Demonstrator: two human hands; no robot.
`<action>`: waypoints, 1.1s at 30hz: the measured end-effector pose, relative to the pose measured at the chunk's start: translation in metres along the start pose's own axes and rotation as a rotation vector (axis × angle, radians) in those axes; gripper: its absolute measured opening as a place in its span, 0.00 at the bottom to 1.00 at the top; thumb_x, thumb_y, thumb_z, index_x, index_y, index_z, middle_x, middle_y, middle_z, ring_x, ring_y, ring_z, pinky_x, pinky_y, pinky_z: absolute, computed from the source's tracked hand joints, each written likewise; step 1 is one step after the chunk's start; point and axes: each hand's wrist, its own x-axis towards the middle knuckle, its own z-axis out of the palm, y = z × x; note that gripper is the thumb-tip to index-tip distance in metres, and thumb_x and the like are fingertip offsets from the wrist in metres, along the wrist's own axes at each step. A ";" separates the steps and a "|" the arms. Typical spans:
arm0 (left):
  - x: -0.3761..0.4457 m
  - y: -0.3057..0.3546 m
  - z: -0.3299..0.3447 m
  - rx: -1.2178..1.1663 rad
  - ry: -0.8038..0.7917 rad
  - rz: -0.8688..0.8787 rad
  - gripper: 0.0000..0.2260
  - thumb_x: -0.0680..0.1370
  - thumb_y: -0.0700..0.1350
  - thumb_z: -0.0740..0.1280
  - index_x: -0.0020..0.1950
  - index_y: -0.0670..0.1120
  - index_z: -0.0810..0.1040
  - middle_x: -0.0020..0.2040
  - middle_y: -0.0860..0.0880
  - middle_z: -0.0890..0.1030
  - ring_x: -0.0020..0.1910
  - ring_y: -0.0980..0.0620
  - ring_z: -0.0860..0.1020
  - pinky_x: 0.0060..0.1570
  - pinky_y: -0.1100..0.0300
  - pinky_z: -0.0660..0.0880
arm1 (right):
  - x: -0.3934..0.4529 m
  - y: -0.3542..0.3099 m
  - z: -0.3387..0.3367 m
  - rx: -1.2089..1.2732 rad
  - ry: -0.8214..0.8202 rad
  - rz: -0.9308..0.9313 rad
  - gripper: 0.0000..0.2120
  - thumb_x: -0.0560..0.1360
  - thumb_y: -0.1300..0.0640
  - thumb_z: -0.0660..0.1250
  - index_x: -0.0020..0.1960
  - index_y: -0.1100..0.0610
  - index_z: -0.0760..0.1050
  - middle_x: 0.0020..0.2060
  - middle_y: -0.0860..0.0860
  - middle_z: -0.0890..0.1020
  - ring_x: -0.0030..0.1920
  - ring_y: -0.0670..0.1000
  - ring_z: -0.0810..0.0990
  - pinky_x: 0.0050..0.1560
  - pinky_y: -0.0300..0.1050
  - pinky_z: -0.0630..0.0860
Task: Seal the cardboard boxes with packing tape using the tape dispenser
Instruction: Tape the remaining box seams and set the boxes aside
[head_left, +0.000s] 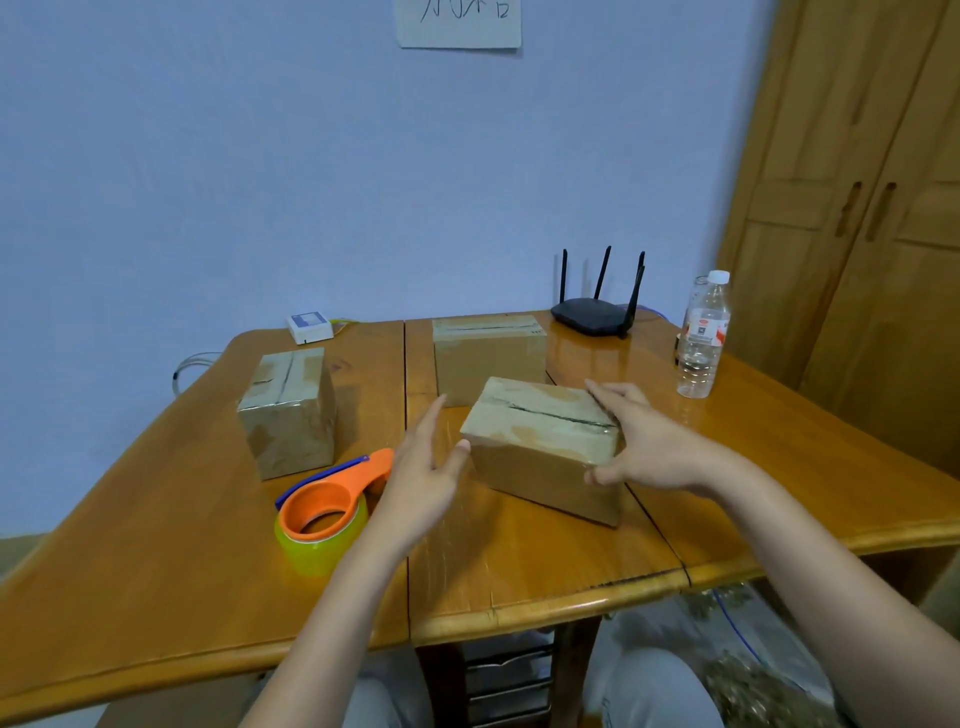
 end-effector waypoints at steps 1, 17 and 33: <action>0.000 -0.003 0.001 -0.056 -0.050 -0.042 0.29 0.82 0.56 0.62 0.80 0.61 0.53 0.80 0.55 0.56 0.79 0.52 0.56 0.76 0.44 0.60 | 0.000 0.006 -0.001 0.030 -0.021 -0.027 0.57 0.67 0.53 0.81 0.83 0.48 0.46 0.75 0.40 0.56 0.71 0.46 0.64 0.72 0.42 0.64; -0.002 -0.026 0.014 -0.225 0.001 -0.135 0.29 0.76 0.59 0.70 0.73 0.64 0.61 0.71 0.52 0.64 0.70 0.51 0.66 0.69 0.50 0.69 | 0.023 0.029 0.028 0.213 0.350 0.118 0.26 0.77 0.60 0.72 0.74 0.53 0.71 0.65 0.51 0.78 0.56 0.48 0.76 0.55 0.42 0.72; -0.001 -0.018 0.019 -0.263 -0.076 -0.084 0.38 0.73 0.66 0.69 0.78 0.64 0.55 0.72 0.60 0.64 0.70 0.58 0.67 0.64 0.59 0.72 | 0.040 -0.018 0.073 0.756 0.146 0.040 0.42 0.69 0.23 0.63 0.77 0.43 0.66 0.74 0.41 0.70 0.73 0.47 0.69 0.74 0.56 0.67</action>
